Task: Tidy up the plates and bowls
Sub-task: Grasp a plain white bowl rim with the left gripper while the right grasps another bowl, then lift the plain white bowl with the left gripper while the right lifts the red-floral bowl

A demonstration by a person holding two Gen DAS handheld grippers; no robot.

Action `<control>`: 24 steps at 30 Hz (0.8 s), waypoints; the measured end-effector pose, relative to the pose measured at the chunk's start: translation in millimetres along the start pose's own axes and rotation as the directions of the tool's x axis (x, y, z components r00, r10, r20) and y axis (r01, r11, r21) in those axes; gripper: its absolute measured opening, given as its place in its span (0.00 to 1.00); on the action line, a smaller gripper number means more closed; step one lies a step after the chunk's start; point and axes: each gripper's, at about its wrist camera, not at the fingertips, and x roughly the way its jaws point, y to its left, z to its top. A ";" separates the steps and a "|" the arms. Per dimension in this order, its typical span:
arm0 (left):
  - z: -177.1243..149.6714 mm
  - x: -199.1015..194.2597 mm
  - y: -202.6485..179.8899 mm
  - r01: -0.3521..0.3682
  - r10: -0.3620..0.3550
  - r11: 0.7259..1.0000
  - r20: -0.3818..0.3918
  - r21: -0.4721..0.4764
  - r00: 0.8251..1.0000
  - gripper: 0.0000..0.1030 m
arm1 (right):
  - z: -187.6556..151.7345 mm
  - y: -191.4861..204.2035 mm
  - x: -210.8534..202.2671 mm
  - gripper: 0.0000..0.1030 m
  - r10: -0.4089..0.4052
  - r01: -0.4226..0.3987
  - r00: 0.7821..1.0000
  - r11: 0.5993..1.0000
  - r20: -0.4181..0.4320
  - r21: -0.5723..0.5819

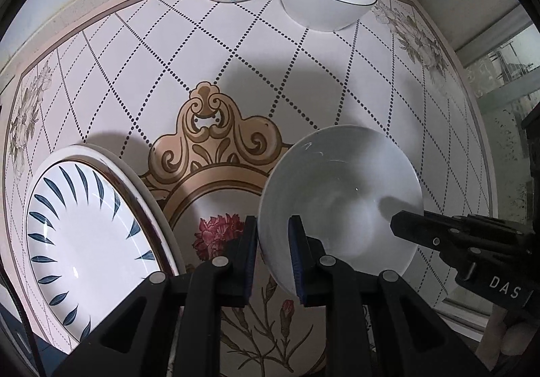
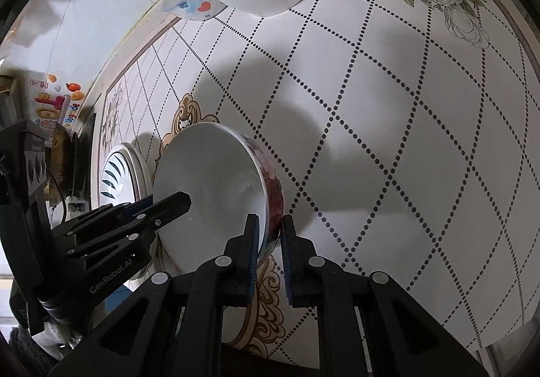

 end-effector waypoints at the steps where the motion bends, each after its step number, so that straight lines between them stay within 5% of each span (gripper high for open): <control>1: 0.6 -0.3 -0.1 -0.002 0.002 1.000 -0.012 -0.004 1.000 0.16 | 0.9 -0.5 0.2 0.14 0.003 -0.003 1.000 1.000 -0.005 0.001; 8: 8.3 -59.6 1.0 0.029 -0.027 0.999 0.036 -0.038 0.999 0.17 | 18.7 -16.1 -28.0 0.16 0.082 -0.079 0.995 0.996 -0.055 0.049; 12: 53.2 -81.0 -1.6 0.116 -0.110 0.992 0.096 -0.057 0.989 0.52 | 51.3 -30.9 -56.6 0.40 0.119 -0.122 0.992 0.987 0.027 0.105; 16: 119.9 -65.5 -6.0 0.117 -0.103 0.989 0.145 -0.092 0.984 0.52 | 104.8 -34.3 -65.7 0.41 0.095 -0.106 0.989 0.989 0.114 0.099; 24: 218.2 2.2 -9.3 0.078 -0.072 0.988 0.053 -0.135 0.996 0.51 | 208.3 -41.7 -41.1 0.41 0.039 -0.068 0.984 0.985 0.174 0.162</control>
